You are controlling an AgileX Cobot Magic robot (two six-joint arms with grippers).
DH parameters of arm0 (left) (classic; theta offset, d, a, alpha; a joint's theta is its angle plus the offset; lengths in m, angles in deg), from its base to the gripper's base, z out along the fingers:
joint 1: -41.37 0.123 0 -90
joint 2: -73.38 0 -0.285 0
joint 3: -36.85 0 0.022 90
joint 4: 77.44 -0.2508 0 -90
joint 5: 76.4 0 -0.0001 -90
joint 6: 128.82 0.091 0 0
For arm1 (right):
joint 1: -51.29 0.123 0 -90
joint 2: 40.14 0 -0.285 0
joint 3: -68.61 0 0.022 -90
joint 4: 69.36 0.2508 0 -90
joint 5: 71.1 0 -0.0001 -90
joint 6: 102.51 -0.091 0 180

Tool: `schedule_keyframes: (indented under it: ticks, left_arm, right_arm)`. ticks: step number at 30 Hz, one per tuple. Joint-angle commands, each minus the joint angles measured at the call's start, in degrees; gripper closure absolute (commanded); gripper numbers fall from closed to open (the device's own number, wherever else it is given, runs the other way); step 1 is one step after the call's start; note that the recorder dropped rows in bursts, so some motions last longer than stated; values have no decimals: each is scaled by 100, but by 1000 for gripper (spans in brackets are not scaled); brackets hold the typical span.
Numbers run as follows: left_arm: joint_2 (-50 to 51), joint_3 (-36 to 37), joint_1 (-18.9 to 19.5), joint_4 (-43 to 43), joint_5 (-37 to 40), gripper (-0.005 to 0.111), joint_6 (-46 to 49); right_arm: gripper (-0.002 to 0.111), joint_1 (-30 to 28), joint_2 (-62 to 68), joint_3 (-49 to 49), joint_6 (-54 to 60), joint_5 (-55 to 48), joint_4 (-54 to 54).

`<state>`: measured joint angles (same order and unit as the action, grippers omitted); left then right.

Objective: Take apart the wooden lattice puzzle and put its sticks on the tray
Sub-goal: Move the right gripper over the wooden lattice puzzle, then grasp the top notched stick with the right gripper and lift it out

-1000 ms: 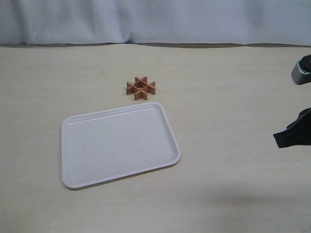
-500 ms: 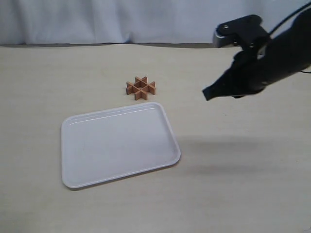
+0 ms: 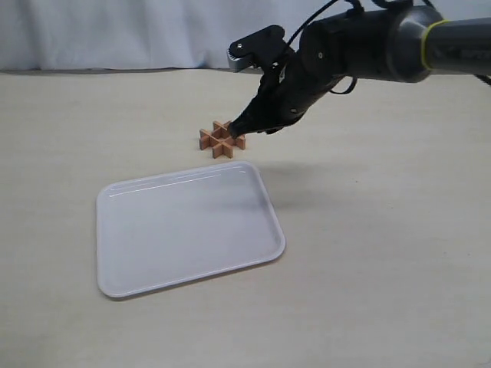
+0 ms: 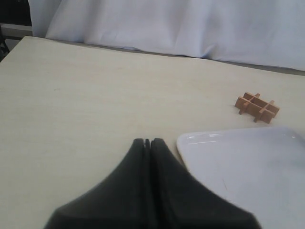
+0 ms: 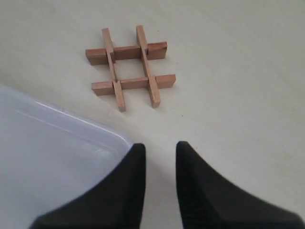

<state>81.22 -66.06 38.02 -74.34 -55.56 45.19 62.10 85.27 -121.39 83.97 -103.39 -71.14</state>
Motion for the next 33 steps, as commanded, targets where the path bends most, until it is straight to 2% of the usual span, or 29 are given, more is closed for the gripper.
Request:
schedule_keyframes:
  ticks: [1,15,33]
  left_arm:
    - [-6,13,5,47,-55,107,-15]
    - [-6,13,5,36,-55,107,-15]
    - [-6,13,5,36,-55,107,-15]
  right_arm:
    - [70,-15,555,-702,268,-600,-66]
    - [69,-1,1457,-1548,727,-674,-16]
    - [69,-1,1754,-1604,974,-153,-16]
